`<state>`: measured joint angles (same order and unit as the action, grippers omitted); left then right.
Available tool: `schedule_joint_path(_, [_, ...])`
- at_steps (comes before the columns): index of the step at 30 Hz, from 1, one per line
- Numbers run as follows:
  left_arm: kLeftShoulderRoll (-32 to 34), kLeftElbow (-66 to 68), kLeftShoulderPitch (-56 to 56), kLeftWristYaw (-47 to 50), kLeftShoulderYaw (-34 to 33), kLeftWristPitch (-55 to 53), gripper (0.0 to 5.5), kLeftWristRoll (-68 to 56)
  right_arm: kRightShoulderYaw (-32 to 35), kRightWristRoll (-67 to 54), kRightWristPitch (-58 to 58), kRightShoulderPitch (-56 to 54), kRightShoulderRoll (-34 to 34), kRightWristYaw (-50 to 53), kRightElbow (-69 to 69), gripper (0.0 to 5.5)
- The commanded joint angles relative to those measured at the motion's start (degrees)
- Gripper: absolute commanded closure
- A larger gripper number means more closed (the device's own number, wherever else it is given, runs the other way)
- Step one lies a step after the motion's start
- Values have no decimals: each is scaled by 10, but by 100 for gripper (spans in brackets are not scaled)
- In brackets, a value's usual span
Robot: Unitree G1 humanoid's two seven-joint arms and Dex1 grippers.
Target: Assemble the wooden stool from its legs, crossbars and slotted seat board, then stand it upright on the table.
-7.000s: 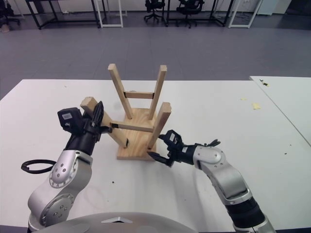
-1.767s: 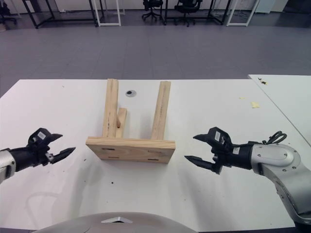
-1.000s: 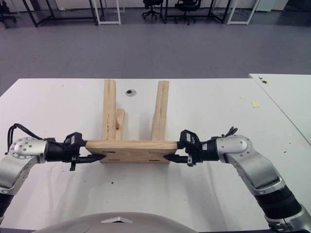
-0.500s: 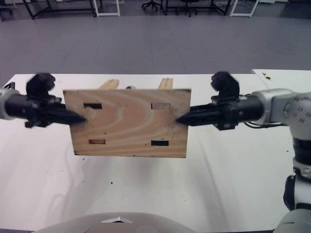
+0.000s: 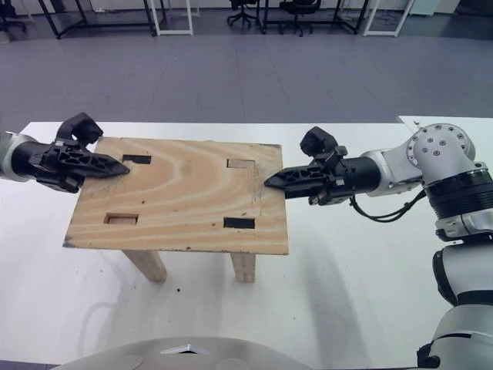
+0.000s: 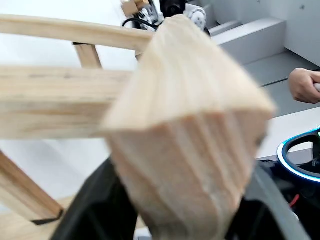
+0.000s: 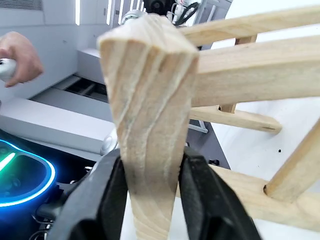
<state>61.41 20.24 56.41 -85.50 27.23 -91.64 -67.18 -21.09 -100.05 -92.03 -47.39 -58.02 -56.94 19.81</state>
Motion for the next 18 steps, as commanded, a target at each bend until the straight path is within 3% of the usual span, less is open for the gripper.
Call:
schedule_joint_path(1, [-12,39,-27,19,-11,38,286,80,38,-11,-3,32,3,40,10,313])
schedule_joint_path(6, [-1,108,-14,-5,-43,88,194,151,107,76,8,73,-5,90,27,213])
schedule_joint_path(10, [36,220,32,9,-164,163,116,191,225,181,92,166,-74,56,26,125])
schedule_joint_path(12, [15,135,-133,144,-305,337,96,225,361,256,272,270,-6,147,-45,117])
schedule_joint_path(13, [-18,82,-217,218,-346,429,96,258,395,299,354,312,40,189,-89,117])
schedule_joint_path(15, [-146,-3,-372,403,-393,628,96,341,347,461,567,358,154,279,-139,117])
schedule_joint_path(18, [-293,-60,-488,607,-390,796,96,438,272,639,776,318,268,378,-39,117])
